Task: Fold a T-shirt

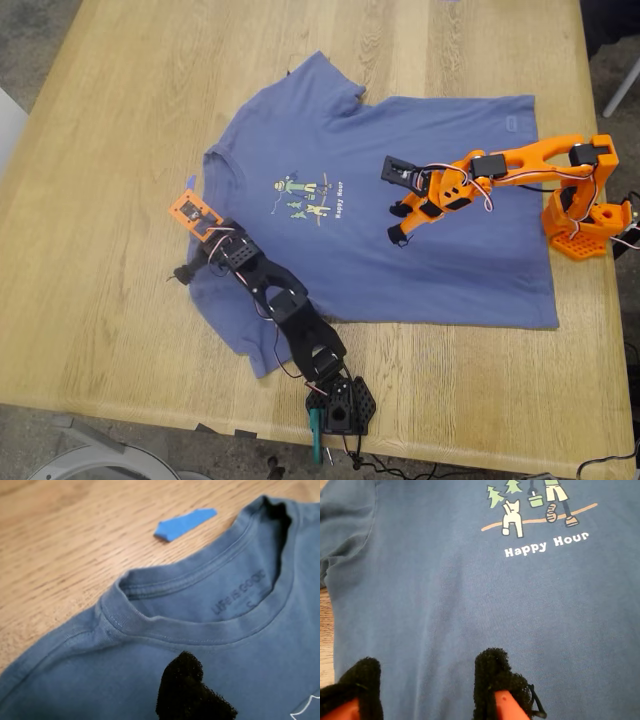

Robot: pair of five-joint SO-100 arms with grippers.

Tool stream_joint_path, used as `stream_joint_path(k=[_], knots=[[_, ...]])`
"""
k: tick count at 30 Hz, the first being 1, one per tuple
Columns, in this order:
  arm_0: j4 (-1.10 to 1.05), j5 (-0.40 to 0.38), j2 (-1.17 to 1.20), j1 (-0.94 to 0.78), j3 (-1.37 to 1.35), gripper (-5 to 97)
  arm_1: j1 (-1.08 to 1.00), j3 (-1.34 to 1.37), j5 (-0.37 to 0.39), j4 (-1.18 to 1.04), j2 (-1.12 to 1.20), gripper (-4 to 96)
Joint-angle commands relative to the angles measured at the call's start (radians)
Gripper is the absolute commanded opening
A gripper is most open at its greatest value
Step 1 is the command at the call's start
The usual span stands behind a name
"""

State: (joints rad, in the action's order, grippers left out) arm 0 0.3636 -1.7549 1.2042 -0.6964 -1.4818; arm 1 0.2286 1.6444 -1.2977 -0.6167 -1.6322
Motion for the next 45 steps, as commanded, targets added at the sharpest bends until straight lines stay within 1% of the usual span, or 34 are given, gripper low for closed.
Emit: stream_joint_path(k=[1, 12, 19, 23, 35, 40, 45], knots=[[0.008, -0.017, -0.003, -0.023, 0.137, 69, -0.020, -0.003, 0.006, 0.011, -0.003, 27.8], [0.078, -0.035, -0.301, 0.015, 0.436, 65, -0.021, 0.002, 0.028, 0.044, 0.052, 27.2], [0.213, -0.044, -0.474, 0.060, 0.660, 61, -0.021, 0.008, 0.040, 0.063, 0.067, 27.1], [0.267, -0.064, -0.495, 0.086, 0.667, 56, -0.035, 0.023, 0.048, 0.084, 0.071, 27.0], [0.362, -0.167, -0.535, 0.152, 0.661, 31, -0.038, 0.049, 0.081, 0.123, 0.084, 25.8], [0.367, -0.201, -0.554, 0.173, 0.657, 26, -0.037, 0.067, 0.089, 0.115, 0.075, 25.7], [0.368, -0.202, -0.578, 0.193, 0.655, 25, -0.035, 0.067, 0.112, 0.097, 0.077, 25.5]])
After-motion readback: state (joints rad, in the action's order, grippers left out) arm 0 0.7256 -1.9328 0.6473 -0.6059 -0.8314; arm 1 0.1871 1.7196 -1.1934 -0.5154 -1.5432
